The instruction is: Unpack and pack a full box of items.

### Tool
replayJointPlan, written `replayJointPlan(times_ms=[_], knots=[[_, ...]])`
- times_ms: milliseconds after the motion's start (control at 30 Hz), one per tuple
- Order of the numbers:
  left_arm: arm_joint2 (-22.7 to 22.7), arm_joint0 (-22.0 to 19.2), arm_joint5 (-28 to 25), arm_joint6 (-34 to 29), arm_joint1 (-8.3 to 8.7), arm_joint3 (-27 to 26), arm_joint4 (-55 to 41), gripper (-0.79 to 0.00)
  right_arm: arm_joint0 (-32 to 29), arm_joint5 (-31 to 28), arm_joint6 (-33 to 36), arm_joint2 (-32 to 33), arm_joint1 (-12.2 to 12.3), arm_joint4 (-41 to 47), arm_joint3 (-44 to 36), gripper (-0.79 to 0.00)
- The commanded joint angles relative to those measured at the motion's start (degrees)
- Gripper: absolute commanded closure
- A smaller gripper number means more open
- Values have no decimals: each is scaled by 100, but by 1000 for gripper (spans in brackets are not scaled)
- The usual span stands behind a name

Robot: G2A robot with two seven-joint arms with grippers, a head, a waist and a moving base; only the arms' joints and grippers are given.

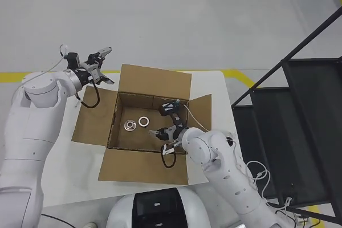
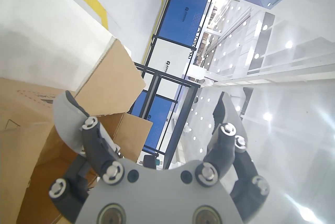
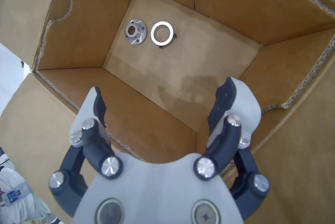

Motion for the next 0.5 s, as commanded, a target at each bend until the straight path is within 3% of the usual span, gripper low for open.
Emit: replayJointPlan(times_ms=[0,233,467], knots=[[54,-47,9,53,-12,79,67,-785,0,0,0,0,0,1,0,-785],[173,-111,64,258,-11,139,475,-785,0,0,0,0,0,1,0,-785],[188,-51,505,118,66,-59,939,-785,0,0,0,0,0,1,0,-785]])
